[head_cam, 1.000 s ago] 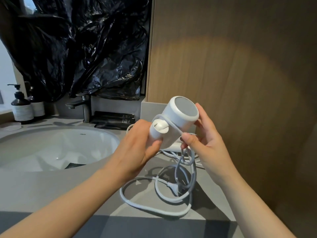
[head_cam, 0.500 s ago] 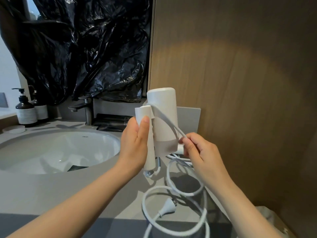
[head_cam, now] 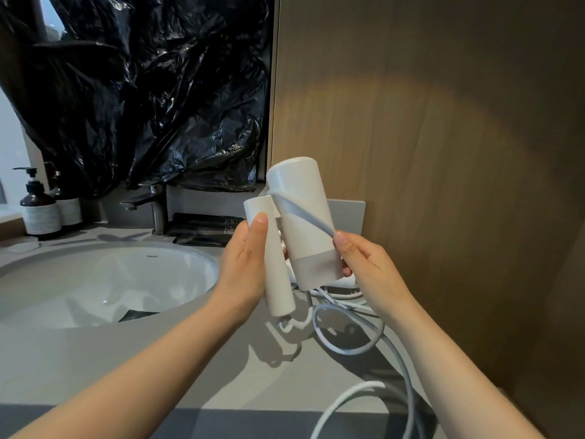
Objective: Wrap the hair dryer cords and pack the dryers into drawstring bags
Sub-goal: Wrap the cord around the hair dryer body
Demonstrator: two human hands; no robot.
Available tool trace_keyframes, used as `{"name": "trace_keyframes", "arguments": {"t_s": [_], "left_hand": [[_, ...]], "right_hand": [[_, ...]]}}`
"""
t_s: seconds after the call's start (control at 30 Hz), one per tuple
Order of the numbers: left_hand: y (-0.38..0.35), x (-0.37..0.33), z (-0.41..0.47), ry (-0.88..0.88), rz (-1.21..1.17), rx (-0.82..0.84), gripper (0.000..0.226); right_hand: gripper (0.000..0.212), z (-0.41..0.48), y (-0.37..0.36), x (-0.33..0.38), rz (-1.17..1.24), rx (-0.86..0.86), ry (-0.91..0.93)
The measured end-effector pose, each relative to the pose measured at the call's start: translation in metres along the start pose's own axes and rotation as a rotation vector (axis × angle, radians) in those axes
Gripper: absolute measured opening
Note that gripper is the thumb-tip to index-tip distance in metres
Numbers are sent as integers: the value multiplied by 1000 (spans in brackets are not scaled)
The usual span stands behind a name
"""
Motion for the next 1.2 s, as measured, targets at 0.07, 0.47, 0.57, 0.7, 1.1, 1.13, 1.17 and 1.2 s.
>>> {"name": "trace_keyframes", "arguments": {"t_s": [0.07, 0.47, 0.57, 0.7, 1.1, 1.13, 1.17, 1.2], "left_hand": [[-2, -1, 5, -55, 94, 55, 50], [11, -4, 20, -194, 370, 19, 49], [10, -4, 24, -185, 402, 42, 45], [-1, 8, 19, 32, 403, 109, 83], [-21, 38, 40, 198, 185, 89, 62], [-20, 44, 43, 198, 185, 68, 71], [-19, 50, 47, 187, 196, 55, 79], [-19, 53, 49, 156, 214, 51, 82]], "right_hand": [[35, 3, 3, 1, 55, -19, -10], [31, 0, 13, -2, 88, -65, 57], [33, -2, 12, 0, 50, -37, 82], [28, 2, 19, -3, 37, -98, 86], [39, 21, 12, 1, -328, -84, 270], [40, 22, 6, -3, -361, -62, 284], [41, 23, 1, -8, -390, -36, 288], [42, 24, -4, -13, -406, -8, 277]]}}
Point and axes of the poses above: each hand's wrist, its own z-axis towards the middle knuckle, its own y-axis out of the back of the hand, x = y × z, the point moved 9 cm from there along z, towards the middle knuckle, and after that the axes turned 13 degrees about -x, right-handed, at the moved point
